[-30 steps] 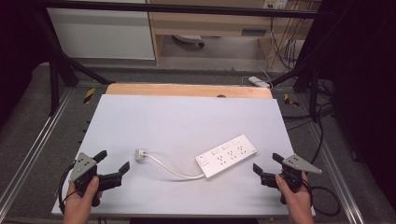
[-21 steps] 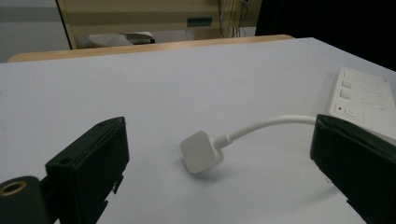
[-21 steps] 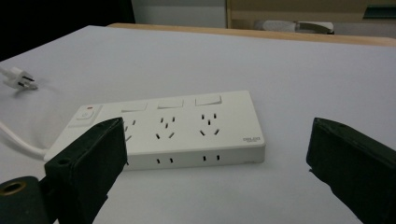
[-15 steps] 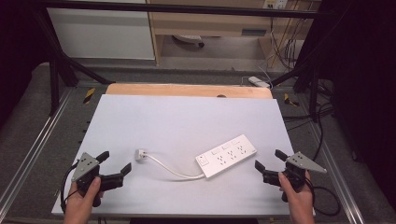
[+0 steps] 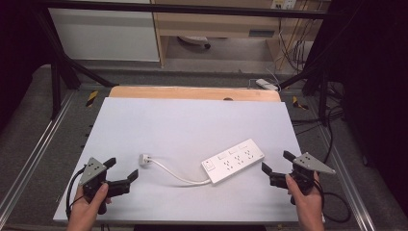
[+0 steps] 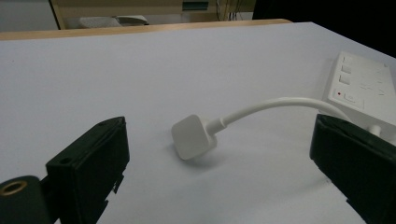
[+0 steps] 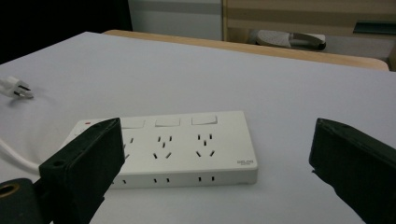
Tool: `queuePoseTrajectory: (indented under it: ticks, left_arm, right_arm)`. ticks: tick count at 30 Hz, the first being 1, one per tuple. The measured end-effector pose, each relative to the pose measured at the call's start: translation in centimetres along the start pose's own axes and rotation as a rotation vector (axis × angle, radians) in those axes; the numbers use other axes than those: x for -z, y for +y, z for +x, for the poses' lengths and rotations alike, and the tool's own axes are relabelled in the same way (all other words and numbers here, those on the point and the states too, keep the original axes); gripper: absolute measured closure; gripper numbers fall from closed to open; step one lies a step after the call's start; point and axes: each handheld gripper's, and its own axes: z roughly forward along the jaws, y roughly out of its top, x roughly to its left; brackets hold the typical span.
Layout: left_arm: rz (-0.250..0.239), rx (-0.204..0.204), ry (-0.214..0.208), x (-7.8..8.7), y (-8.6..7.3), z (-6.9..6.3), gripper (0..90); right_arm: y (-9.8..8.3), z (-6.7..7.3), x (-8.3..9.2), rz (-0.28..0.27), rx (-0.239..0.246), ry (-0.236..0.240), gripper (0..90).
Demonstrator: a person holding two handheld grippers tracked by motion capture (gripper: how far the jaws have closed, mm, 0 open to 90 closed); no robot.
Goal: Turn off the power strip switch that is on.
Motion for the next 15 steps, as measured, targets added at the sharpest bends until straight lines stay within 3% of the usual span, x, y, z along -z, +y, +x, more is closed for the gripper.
queuePoseTrajectory:
  ticks: [15]
  left_arm:
    - [0.003, -0.01, 0.006, -0.1, -0.1, 0.1, 4.9]
  right_arm:
    - [2.7, -0.3, -1.1, -0.007, 0.002, 0.014, 3.3]
